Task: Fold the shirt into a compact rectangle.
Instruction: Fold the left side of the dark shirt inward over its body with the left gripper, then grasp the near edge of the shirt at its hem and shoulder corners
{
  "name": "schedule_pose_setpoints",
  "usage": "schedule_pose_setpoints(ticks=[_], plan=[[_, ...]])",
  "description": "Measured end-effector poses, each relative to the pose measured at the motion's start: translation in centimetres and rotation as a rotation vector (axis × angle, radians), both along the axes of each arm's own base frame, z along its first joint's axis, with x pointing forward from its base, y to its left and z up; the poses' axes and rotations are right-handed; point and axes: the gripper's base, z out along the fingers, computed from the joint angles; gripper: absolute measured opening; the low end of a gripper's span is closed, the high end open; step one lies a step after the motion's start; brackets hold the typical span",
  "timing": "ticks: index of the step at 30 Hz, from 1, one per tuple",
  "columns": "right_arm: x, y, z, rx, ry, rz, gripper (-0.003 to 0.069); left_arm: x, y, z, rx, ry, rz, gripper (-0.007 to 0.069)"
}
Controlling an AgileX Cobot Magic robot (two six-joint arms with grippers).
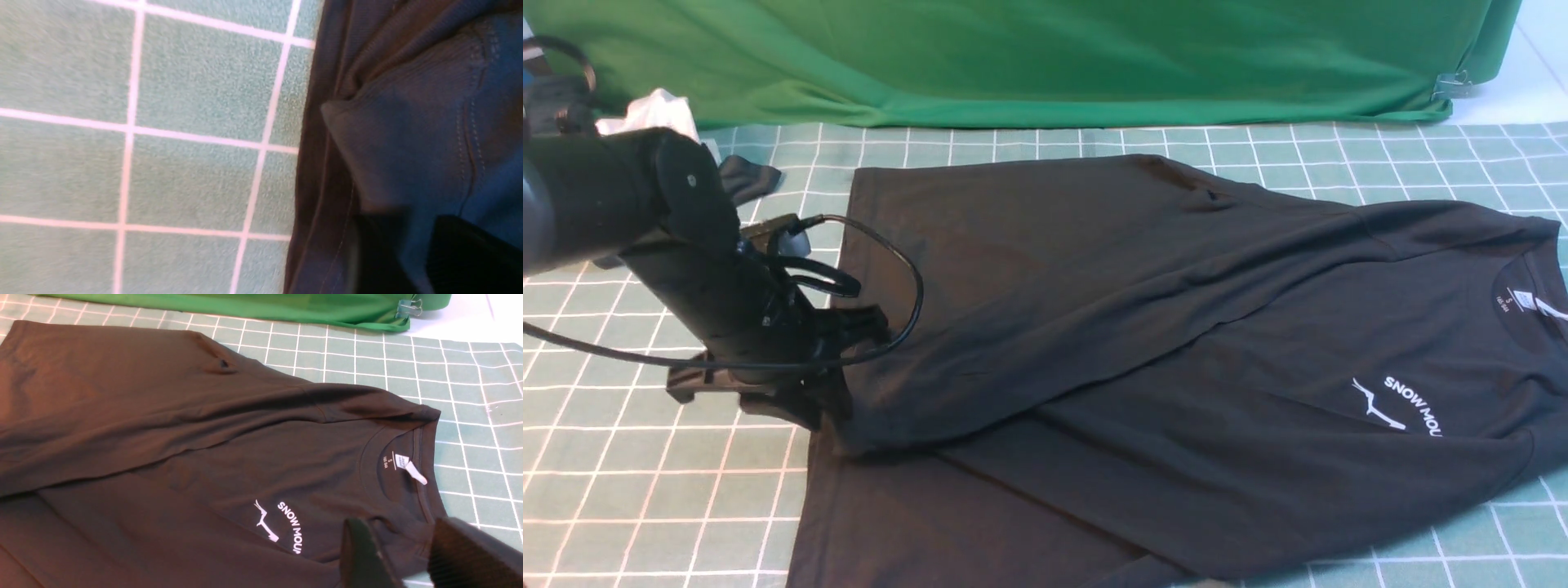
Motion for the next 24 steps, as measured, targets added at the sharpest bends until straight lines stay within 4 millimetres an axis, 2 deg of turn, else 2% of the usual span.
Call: schedule_pose_setpoints(ticks=[1, 3, 5, 10, 15, 18, 20, 24], plan=[[0.0, 0.0, 0.0, 0.0, 0.0, 0.0, 0.0237, 0.1, 0.0, 0.1, 0.002, -0.004, -0.001, 0.0223], [0.0, 0.0, 0.0, -0.001, 0.0, 0.0, 0.0237, 0.1, 0.1, 1.9, 0.017, -0.001, -0.031, 0.0326], [0.0, 0.0, 0.0, -0.001, -0.001, -0.001, 0.0237, -0.2, 0.2, 3.4, 0.02, 0.002, -0.045, 0.0391], [0.0, 0.0, 0.0, -0.001, -0.001, -0.001, 0.0237, -2.4, 0.2, 4.4, 0.013, 0.076, -0.062, 0.046], [0.0, 0.0, 0.0, -0.001, -0.001, -0.001, 0.0237, -7.4, 0.6, 1.8, 0.009, 0.204, -0.039, 0.0472], [0.0, 0.0, 0.0, -0.001, -0.001, -0.001, 0.0237, -10.0, 0.8, -0.5, 0.002, 0.282, -0.015, 0.0437], [0.0, 0.0, 0.0, -0.001, -0.001, -0.001, 0.0237, -10.9, 0.8, -1.7, -0.003, 0.289, 0.007, 0.0399], [0.0, 0.0, 0.0, -0.001, -0.002, -0.001, 0.0237, -11.4, 0.5, -2.7, -0.05, 0.269, 0.05, 0.0347]])
